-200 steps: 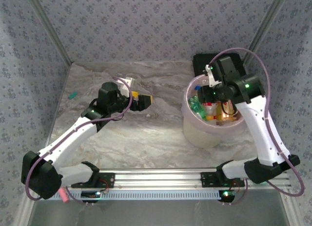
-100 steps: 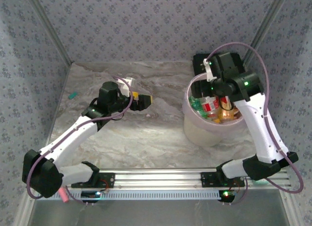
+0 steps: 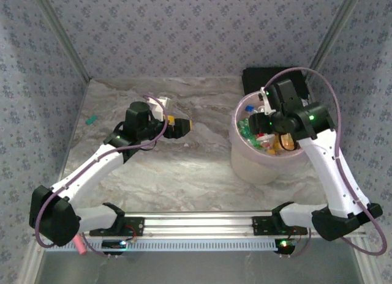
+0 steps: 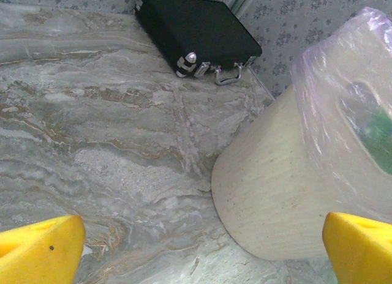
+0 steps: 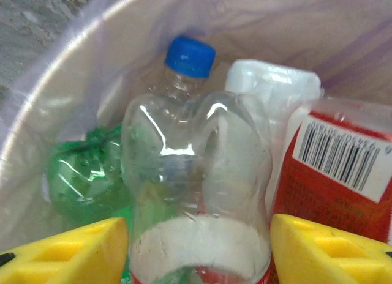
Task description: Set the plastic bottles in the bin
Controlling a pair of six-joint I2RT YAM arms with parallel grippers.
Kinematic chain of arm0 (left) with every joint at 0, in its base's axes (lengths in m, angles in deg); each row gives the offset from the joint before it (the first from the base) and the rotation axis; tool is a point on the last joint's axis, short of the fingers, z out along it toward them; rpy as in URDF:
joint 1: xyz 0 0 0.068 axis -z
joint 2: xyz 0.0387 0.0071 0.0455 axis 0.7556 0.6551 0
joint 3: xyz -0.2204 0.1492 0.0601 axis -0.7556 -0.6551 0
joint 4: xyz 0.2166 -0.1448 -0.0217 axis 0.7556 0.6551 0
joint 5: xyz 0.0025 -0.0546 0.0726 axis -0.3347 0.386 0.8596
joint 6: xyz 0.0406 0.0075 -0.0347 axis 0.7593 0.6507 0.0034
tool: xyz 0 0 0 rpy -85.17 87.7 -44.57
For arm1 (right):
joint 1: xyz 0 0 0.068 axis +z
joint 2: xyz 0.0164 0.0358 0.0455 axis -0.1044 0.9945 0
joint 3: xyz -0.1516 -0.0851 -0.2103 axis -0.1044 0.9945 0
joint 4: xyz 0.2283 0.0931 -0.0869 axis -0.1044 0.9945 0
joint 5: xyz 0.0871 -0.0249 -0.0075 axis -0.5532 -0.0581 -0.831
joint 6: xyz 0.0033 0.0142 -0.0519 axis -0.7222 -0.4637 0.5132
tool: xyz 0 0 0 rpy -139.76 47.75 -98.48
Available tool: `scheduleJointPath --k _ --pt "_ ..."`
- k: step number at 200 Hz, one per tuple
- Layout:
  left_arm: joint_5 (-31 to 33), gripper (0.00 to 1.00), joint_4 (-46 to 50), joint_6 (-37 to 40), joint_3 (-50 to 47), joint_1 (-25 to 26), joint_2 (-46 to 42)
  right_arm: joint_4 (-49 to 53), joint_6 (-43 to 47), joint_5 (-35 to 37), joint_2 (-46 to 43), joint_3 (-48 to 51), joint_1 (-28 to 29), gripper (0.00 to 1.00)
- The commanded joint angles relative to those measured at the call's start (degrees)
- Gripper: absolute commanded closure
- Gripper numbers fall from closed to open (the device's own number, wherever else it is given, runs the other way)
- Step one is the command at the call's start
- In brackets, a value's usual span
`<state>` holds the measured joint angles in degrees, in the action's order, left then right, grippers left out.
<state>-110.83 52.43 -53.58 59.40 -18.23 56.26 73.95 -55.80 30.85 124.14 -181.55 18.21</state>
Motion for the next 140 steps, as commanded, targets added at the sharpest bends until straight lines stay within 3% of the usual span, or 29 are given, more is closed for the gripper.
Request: scheduleJointPath --k 1,34,77,112,140 --pt "-1.0 0.01 -0.6 -0.6 2.3 -0.3 0.4 -3.1 -1.8 -4.0 -1.9 1.8 -0.9 0.37" --pt "-0.9 0.01 -0.4 -0.6 2.0 -0.3 0.2 -4.1 -1.6 -5.4 -1.9 -1.1 -1.6 0.36" --pt "-0.7 0.01 -0.4 -0.4 2.2 -0.3 0.1 -3.6 -2.2 0.1 -3.4 -6.8 -5.3 0.16" --pt "-1.0 0.01 0.1 -0.1 3.1 -0.4 0.8 -2.6 -3.8 3.5 -4.9 -6.8 -17.4 0.0" --pt "-0.9 0.0 1.0 0.4 4.3 -0.6 1.2 -6.5 -5.0 -7.5 -7.1 -1.4 -32.6 0.0"
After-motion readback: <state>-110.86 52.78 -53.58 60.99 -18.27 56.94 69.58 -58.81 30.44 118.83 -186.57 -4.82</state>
